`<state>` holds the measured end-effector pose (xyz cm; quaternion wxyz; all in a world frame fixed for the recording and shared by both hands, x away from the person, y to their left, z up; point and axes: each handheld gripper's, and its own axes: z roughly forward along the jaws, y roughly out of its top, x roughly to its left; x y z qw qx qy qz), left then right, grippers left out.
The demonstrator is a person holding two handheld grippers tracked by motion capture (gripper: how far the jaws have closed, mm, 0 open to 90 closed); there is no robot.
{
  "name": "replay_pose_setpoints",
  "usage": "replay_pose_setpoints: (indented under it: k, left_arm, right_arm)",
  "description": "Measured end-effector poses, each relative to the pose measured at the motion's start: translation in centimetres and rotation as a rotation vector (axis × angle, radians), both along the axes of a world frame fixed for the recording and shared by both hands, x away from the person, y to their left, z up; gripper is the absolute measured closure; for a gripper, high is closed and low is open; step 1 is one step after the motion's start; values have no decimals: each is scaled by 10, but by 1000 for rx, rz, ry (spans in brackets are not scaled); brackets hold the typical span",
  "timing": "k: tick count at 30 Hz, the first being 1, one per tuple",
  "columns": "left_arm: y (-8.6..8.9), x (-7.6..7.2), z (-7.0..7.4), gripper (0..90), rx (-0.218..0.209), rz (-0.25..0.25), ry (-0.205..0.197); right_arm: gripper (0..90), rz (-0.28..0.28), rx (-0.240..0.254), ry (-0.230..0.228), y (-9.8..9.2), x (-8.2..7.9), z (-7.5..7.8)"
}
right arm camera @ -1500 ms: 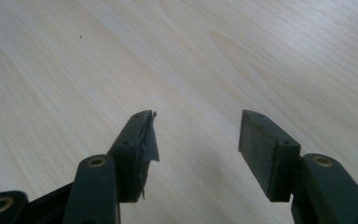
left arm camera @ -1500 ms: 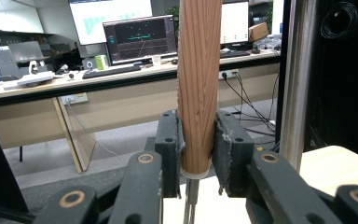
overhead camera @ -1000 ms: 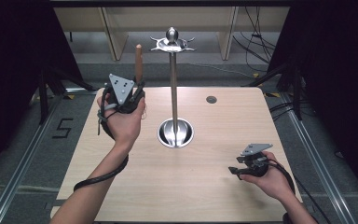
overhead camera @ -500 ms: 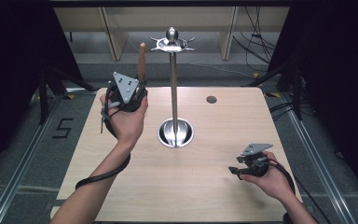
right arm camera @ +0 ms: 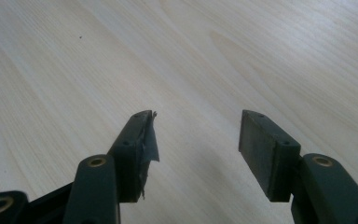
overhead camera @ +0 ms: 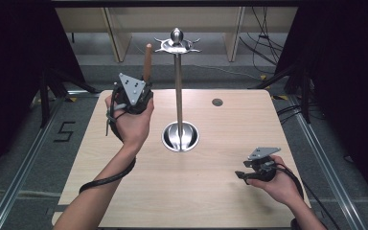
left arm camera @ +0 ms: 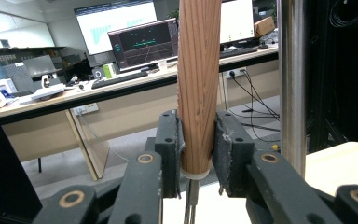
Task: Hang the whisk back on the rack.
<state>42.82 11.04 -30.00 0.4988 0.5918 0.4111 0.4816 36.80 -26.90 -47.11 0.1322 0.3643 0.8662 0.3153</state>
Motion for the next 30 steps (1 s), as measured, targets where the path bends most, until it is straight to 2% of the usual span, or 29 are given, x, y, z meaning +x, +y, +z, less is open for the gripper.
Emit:
replay_pose_setpoints:
  k: [16, 22, 30]
  left_arm:
    - [-7, -2, 0, 722, 52, 14, -25]
    - [-10, -4, 0, 716, 64, 12, -30]
    - [-13, -8, -1, 700, 99, 21, -49]
  right_arm:
    - [457, 2, -2, -10, 0, 1, 0]
    - [457, -1, 0, 1, 0, 0, 0]
    - [457, 3, -3, -9, 0, 1, 0]
